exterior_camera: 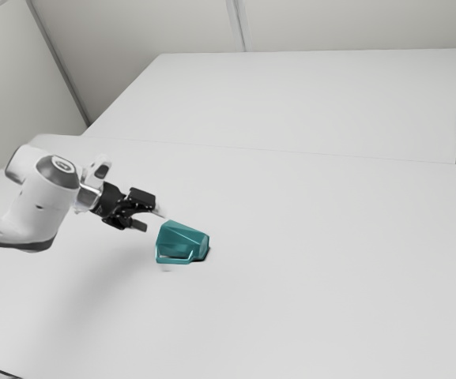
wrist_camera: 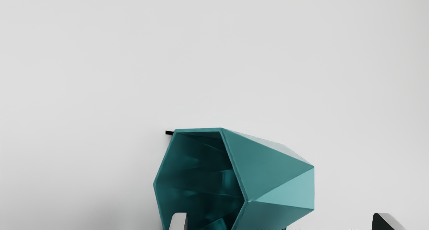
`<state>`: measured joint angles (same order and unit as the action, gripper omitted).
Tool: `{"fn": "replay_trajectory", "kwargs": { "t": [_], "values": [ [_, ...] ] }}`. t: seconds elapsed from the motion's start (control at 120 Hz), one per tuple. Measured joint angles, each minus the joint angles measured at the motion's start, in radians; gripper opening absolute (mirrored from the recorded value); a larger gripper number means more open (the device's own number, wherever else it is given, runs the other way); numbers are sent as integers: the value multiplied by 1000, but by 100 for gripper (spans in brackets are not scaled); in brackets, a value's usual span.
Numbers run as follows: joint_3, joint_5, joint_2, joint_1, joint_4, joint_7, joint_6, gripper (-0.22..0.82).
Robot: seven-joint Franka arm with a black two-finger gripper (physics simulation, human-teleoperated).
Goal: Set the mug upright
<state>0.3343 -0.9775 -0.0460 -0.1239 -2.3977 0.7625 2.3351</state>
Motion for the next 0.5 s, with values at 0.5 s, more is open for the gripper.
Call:
{"fn": "replay_trajectory", "kwargs": {
  "t": [0.5],
  "values": [
    [-41, -225, 84, -1, 1, 393, 39, 60]
  ]
}}
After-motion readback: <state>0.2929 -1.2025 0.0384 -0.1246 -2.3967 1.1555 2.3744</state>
